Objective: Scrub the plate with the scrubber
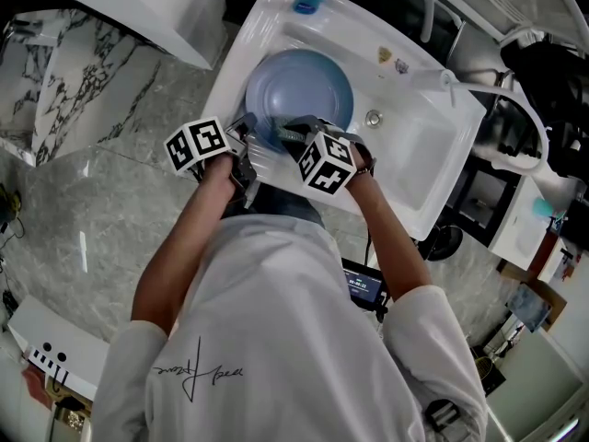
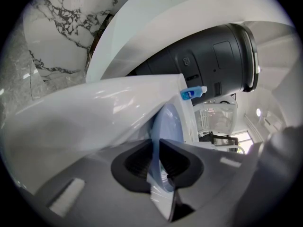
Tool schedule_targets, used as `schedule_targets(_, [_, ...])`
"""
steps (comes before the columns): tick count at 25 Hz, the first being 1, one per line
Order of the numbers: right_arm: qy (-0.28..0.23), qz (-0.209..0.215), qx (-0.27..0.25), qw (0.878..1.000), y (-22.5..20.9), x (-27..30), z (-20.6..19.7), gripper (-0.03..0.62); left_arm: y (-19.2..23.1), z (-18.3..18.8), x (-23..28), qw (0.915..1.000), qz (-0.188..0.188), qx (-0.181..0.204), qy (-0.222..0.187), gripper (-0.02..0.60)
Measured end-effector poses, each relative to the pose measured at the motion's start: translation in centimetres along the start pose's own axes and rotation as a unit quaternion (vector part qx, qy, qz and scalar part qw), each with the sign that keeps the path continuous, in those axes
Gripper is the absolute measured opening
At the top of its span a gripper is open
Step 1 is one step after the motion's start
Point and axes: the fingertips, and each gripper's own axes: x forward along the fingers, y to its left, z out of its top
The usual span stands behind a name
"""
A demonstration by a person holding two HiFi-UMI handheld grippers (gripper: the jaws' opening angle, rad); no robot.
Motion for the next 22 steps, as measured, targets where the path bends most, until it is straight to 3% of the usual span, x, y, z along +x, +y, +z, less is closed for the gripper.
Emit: schedule_targets(22, [0.025,-0.056,0.063,0.996,-3.9,-1.7,-5.1,0.061,-0.2,0.1,0.1,1.0000,0.000,0.003,0.001,0.101])
